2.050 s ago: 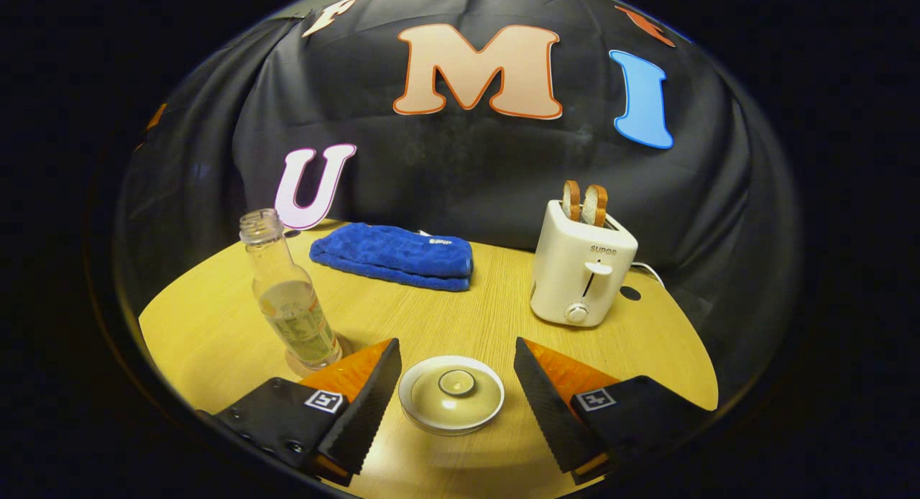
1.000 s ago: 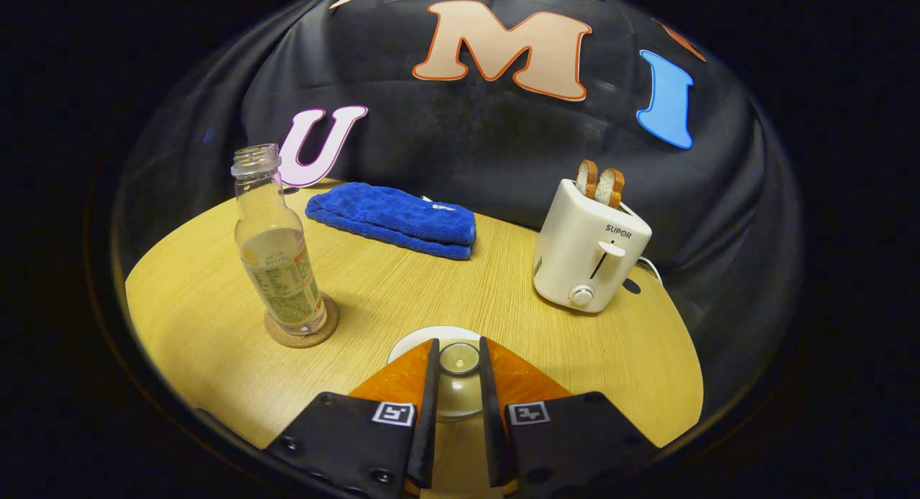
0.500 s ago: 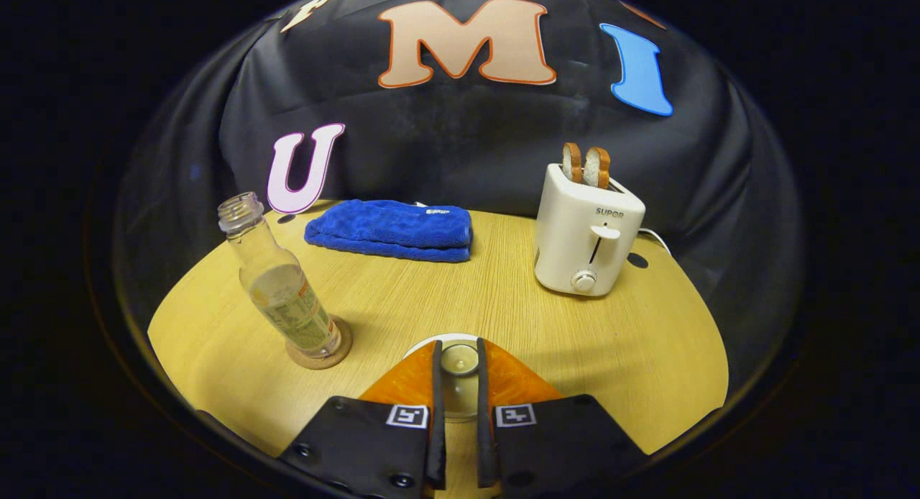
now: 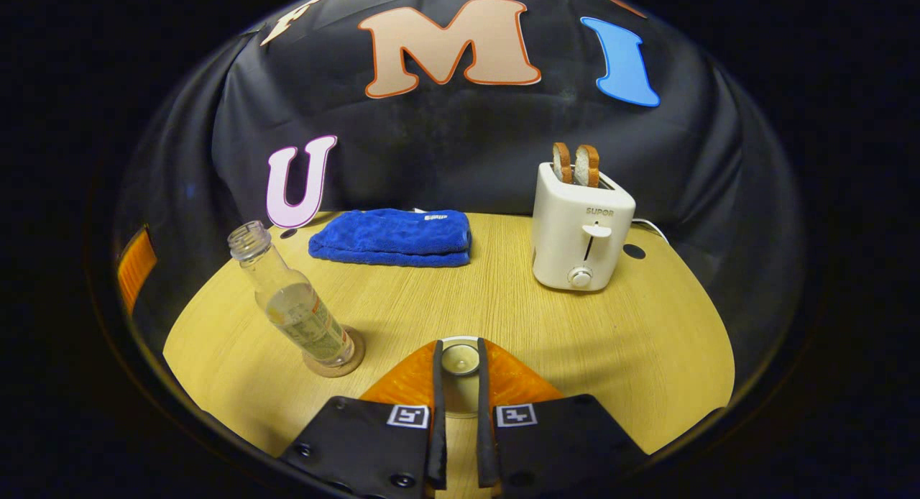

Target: Open the teacup lid with one hand, grasp the water bottle and pour water into the teacup with the other hand; after pouring, place the water bottle on the coaster and then close the teacup lid.

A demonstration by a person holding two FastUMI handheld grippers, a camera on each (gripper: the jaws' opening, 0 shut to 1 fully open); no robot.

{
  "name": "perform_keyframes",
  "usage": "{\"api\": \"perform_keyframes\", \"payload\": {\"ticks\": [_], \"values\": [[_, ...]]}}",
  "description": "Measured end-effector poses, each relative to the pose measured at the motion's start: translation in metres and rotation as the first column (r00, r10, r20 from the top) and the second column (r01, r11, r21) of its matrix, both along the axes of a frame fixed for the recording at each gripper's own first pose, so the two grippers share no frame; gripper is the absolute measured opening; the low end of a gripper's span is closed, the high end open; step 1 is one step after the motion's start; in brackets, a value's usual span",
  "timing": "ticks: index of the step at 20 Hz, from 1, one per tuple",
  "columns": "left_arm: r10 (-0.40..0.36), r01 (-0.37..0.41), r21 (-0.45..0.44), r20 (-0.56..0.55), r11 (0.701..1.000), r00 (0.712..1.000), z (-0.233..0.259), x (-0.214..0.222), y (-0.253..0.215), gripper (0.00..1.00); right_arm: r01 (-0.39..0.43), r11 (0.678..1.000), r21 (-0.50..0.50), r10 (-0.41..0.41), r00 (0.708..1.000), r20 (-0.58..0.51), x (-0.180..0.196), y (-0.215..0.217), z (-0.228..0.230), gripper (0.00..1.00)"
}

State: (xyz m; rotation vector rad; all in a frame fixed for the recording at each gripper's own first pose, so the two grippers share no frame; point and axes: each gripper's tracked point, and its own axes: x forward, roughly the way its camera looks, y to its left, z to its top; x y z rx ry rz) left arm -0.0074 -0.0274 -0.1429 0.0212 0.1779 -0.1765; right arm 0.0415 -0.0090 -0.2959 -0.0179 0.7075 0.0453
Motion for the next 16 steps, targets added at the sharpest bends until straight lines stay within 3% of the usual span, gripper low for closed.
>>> {"api": "perform_keyframes", "payload": {"ticks": [8, 16], "values": [[-0.124, 0.118, -0.078, -0.076, 0.99, 0.989, -0.06, 0.017, -0.028, 0.95, 0.054, 0.999, -0.005, -0.054, 0.998, 0.037, -0.005, -0.012, 0.04, 0.19], [-0.24, 0.235, -0.052, -0.163, 0.971, 0.957, -0.116, 0.025, -0.052, 0.95, 0.11, 0.993, -0.044, -0.107, 0.992, 0.069, -0.017, -0.027, 0.061, 0.19]]}}
